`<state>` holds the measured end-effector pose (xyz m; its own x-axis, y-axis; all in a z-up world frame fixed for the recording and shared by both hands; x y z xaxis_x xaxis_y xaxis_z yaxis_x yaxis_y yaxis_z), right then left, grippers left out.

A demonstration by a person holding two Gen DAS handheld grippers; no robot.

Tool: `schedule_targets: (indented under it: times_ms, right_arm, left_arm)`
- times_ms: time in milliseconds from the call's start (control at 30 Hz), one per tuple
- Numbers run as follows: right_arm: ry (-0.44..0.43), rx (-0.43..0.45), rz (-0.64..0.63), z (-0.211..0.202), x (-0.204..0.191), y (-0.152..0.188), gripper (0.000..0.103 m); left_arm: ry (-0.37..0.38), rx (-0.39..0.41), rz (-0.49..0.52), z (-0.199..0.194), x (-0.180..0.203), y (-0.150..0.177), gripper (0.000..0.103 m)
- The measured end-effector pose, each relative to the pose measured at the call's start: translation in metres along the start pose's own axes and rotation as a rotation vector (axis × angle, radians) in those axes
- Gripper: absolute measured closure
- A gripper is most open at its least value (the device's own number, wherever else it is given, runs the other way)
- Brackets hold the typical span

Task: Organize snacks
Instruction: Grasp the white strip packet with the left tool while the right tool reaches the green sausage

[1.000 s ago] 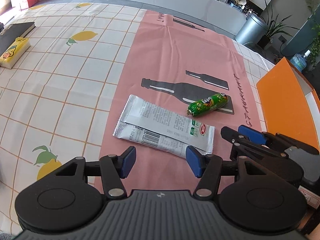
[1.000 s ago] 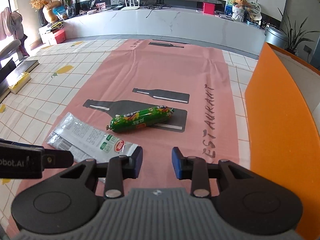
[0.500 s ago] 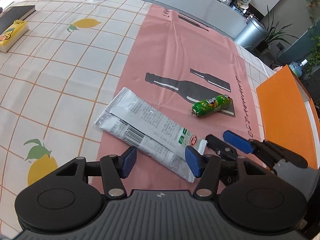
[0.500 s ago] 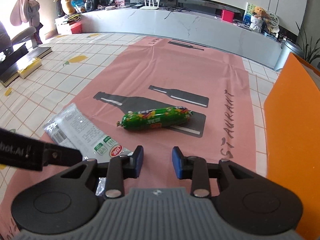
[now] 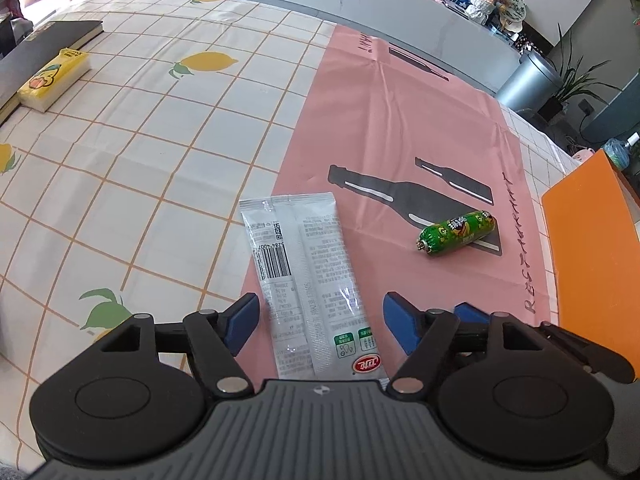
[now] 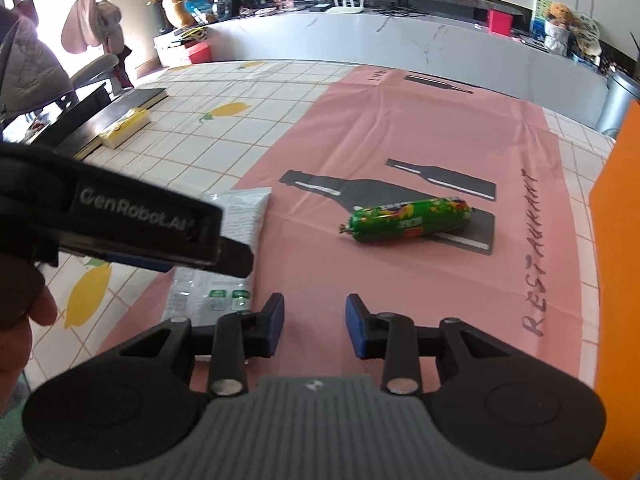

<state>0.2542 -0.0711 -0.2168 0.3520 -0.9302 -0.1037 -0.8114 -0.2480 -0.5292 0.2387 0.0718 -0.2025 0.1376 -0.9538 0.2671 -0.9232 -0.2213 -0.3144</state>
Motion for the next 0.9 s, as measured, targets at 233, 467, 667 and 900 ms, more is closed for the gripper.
schedule_targets:
  times_ms: [233,467,667,900]
  right_arm:
    - [0.124,-0.003,0.121,-0.004,0.045,-0.007,0.069]
    - [0.171,0.003,0.183,-0.006,0.066,-0.01,0.064]
    - [0.142,0.041,0.215,-0.003,0.061,-0.03,0.047]
    - [0.107,0.039,0.329,0.011,0.058,-0.05,0.04]
  left_arm:
    - [-0.105,0.026,0.089,0.013,0.024,-0.003,0.014]
    - [-0.211,0.054,0.215,0.025,0.035,-0.007,0.013]
    - [-0.201,0.073,0.222,0.019,0.019,-0.015,0.038]
    - [-0.17,0.095,0.231,0.017,0.007,-0.022,0.042]
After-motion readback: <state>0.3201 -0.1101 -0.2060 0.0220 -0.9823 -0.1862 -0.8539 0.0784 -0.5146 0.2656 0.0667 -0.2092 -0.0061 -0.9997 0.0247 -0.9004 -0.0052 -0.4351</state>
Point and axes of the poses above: each gripper's, at about its wrist camera, not at the fingertips, and z roughly the way its jaws point, x to its right, y to its underside, the point moved 6 cm from there along z, roughly the way its jaws point, and after that the axes turned 7 degrees about -x, right-handed, at the moved point
